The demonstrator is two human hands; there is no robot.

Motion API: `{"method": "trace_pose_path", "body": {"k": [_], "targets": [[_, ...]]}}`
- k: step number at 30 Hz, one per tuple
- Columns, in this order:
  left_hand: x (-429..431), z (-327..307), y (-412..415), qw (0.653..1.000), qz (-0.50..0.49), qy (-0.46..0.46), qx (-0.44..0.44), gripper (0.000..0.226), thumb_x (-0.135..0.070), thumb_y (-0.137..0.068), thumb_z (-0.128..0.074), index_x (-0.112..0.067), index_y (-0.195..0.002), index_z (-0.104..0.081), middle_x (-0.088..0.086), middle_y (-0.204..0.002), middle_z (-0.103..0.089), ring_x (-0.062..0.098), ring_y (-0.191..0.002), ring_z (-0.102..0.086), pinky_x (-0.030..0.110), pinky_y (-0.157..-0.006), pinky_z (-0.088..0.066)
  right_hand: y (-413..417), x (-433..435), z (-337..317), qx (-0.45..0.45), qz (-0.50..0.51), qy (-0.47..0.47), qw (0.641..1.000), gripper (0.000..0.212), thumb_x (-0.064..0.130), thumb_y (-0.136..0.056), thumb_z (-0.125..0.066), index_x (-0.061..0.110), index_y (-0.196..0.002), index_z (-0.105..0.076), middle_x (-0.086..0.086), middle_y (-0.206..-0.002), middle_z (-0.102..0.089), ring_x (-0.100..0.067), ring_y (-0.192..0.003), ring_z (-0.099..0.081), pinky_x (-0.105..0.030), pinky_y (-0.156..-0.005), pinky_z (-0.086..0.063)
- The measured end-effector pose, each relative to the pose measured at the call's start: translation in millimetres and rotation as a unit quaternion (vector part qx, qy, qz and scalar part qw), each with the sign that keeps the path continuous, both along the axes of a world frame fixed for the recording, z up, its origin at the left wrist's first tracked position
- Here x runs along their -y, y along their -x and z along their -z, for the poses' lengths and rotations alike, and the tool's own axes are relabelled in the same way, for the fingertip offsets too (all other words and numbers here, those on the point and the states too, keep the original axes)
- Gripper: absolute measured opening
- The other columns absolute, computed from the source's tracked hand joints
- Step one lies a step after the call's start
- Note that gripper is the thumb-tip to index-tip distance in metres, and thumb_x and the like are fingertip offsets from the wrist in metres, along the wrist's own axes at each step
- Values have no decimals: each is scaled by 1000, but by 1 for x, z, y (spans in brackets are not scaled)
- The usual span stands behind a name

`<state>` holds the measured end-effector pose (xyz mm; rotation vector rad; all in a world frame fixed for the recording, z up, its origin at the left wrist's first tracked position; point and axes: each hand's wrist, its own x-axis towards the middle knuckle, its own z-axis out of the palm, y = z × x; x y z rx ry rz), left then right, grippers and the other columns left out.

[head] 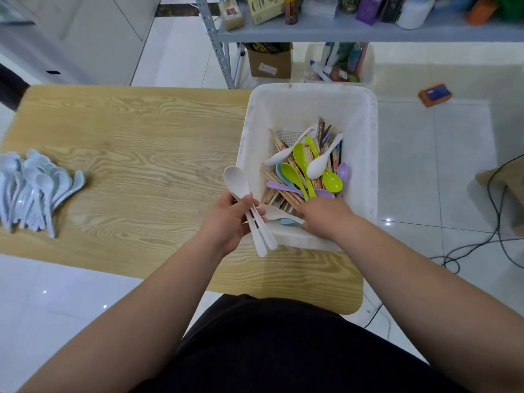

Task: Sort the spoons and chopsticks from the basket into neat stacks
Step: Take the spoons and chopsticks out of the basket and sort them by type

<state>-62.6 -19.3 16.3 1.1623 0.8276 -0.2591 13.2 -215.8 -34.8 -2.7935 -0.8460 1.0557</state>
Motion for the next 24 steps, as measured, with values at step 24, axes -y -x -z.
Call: {"method": "trace_pose_path", "body": {"k": [24], "targets": [[-82,-5,60,997,5,50,65,20,11,-97,-47,1,-111,-57,24,-101,-70,34,-92,-71,47,-85,-59,119,-128,-73,-80,334,-380,859,18,24,-92,-69,35,-106,-64,8,-78,-63,-2,-71,-61,-23,-68,-47]]}}
